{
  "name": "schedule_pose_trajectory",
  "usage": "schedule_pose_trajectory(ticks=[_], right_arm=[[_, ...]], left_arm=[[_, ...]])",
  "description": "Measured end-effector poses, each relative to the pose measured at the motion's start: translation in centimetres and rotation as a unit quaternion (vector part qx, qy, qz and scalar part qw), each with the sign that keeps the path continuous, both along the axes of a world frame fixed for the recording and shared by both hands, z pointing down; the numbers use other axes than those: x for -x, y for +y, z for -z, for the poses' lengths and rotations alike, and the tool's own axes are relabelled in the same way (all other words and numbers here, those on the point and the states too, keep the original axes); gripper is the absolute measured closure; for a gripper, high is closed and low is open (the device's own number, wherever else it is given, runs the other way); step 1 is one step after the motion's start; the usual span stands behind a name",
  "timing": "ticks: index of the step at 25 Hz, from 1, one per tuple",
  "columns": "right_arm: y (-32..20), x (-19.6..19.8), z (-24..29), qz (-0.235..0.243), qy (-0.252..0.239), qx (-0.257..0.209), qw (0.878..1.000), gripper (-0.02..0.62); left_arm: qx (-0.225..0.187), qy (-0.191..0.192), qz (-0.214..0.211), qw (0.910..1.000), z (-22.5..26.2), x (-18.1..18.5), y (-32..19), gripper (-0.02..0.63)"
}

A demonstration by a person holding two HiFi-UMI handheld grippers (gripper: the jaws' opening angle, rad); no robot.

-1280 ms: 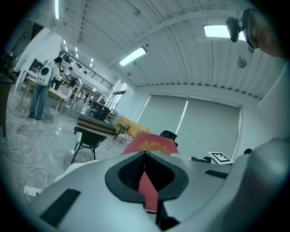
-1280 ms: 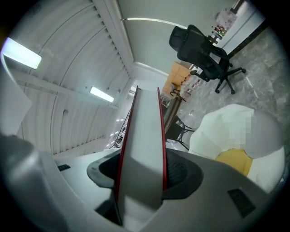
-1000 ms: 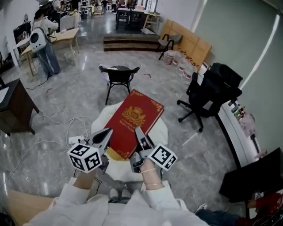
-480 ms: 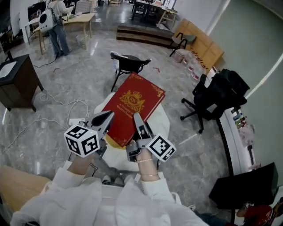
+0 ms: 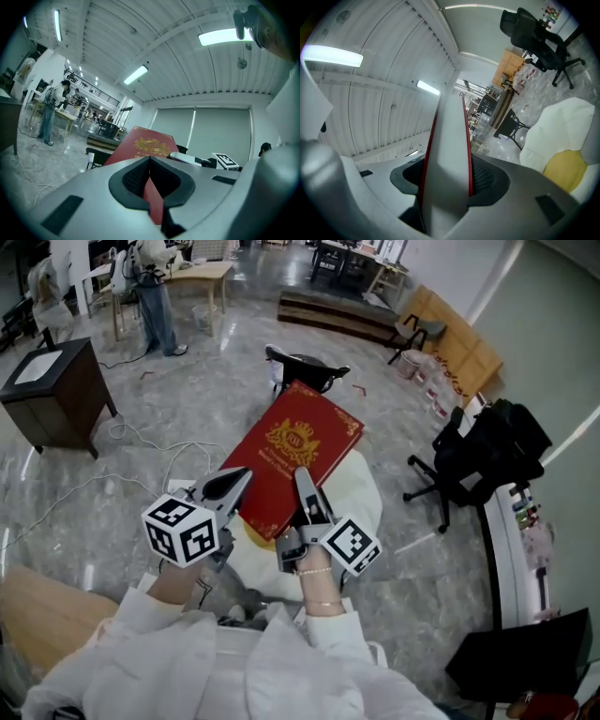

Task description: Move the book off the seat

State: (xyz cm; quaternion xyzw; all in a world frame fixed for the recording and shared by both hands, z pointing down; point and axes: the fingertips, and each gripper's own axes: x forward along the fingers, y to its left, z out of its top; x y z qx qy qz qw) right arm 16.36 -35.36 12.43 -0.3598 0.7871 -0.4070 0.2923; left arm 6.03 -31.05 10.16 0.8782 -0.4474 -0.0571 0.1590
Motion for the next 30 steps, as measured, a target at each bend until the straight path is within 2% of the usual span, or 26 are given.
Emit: schedule_pose_trajectory(ticks=[5, 8, 10, 17, 20, 22, 25, 30], right_arm=[[0.2, 3.3, 1.0, 0.052, -0.006, -0.006, 0.999, 0.344], [0.5, 5.4, 1.1, 0.089, 0.022, -0.015, 0.996, 0.344], [0.5, 6.9, 1.0, 0.113, 0.036, -0.019, 0.993, 0.344], [2.1, 11.8, -0.2, 0.196, 0.019, -0.006, 0.98, 0.344], [3.4, 12.4, -1.0, 0.221, 0.007, 0.003, 0.975, 0.344], [4.5, 13.0, -1.7, 0.249, 0.017, 0.005, 0.968, 0.344], [6.9, 15.0, -2.5, 0.303, 0.016, 0.012, 0.953, 0.344], [10.2, 18.2, -4.2, 0.366, 0.018, 0.026, 0.93, 0.344]], left_arm=[[0.001, 0.005, 0.049, 0.9988, 0.3, 3.4, 1.6, 0.6], [0.0, 0.024, 0.078, 0.9967, 0.5, 5.0, 2.8, 0.6], [-0.004, 0.023, 0.106, 0.9941, 0.7, 6.4, 3.6, 0.6], [0.012, 0.021, 0.209, 0.9775, -1.3, 10.5, 8.0, 0.6], [0.016, 0.032, 0.242, 0.9697, -2.0, 10.9, 9.9, 0.6], [0.017, 0.041, 0.277, 0.9598, -2.2, 11.5, 11.7, 0.6], [0.023, 0.048, 0.334, 0.9409, -2.9, 13.0, 15.0, 0.6], [0.024, 0.052, 0.417, 0.9072, -4.0, 15.5, 20.6, 0.6]])
